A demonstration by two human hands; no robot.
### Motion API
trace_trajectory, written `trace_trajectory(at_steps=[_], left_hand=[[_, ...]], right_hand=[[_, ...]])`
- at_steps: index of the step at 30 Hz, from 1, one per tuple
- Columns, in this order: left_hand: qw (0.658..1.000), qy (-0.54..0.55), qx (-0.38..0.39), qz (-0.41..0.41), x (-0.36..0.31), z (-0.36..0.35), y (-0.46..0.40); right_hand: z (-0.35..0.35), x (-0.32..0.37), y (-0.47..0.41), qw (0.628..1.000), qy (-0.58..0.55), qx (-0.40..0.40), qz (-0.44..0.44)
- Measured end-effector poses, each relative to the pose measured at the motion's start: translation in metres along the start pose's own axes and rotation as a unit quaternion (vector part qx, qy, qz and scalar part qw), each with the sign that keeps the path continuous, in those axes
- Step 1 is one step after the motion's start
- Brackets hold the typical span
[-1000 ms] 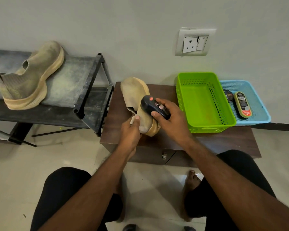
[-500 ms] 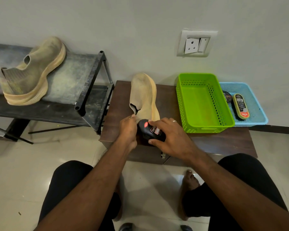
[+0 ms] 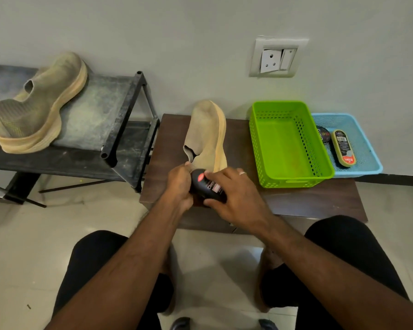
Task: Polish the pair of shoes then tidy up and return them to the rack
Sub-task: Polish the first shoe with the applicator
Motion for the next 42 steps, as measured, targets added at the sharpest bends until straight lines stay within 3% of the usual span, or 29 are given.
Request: trace_trajectory(at_steps=[3,5,9,12,15,18,21,29,34,39,42], left_hand=[[1.0,0.001,0.001,0.01,0.001,0.004,0.001],[1.0,0.009,0.01,-0.023,-0.004,0.005,-0.002],[0.999,0.002,0.026,-0.045,-0.003,0.001,-0.003],[0.999,-0.013,-0.002,-0.046,-0.003,0.011,-0.008],[0.996,-0.058,-0.027,-0.059,-0.009,0.022,-0.007],[0.988,-0.109,-0.048,-0.096,-0.015,0.03,-0.012],[0.979,-0.153,-0.056,-0.122,-0.02,0.036,-0.011],[0.928,-0.311,-0.069,-0.195,-0.03,0.049,-0.01],[0.877,-0.393,-0.102,-0.258,-0.032,0.026,0.001],[0.823,-0.463,-0.037,-0.327,-0.021,-0.028,-0.002],[0.818,-0.484,0.003,-0.311,-0.009,-0.053,-0.004]], right_hand=[[0.003,-0.002,0.01,0.996,-0.078,0.041,-0.015],[0.015,-0.013,0.012,0.993,-0.11,0.002,-0.052],[0.025,-0.032,0.002,0.986,-0.05,-0.094,-0.13],[0.011,-0.014,-0.001,0.995,-0.023,-0.055,-0.077],[0.0,-0.002,0.008,0.997,-0.079,0.001,-0.028],[0.014,-0.02,0.008,0.993,-0.077,-0.055,-0.067],[0.008,-0.031,0.001,0.992,-0.078,-0.043,-0.093],[-0.014,-0.076,-0.037,0.962,-0.101,-0.114,-0.227],[0.007,-0.071,-0.041,0.953,-0.094,-0.17,-0.231],[0.033,-0.062,-0.022,0.963,0.006,-0.163,-0.213],[0.053,-0.065,-0.016,0.962,0.066,-0.158,-0.212]])
Point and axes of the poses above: each hand's wrist, its own y-axis away from the middle knuckle, its own z-axis out of the back of the hand, x = y × z, the point moved 8 cm from there along -y, towards the middle knuckle, and after that the axes turned 5 degrees about z, right-handed, at the moved point
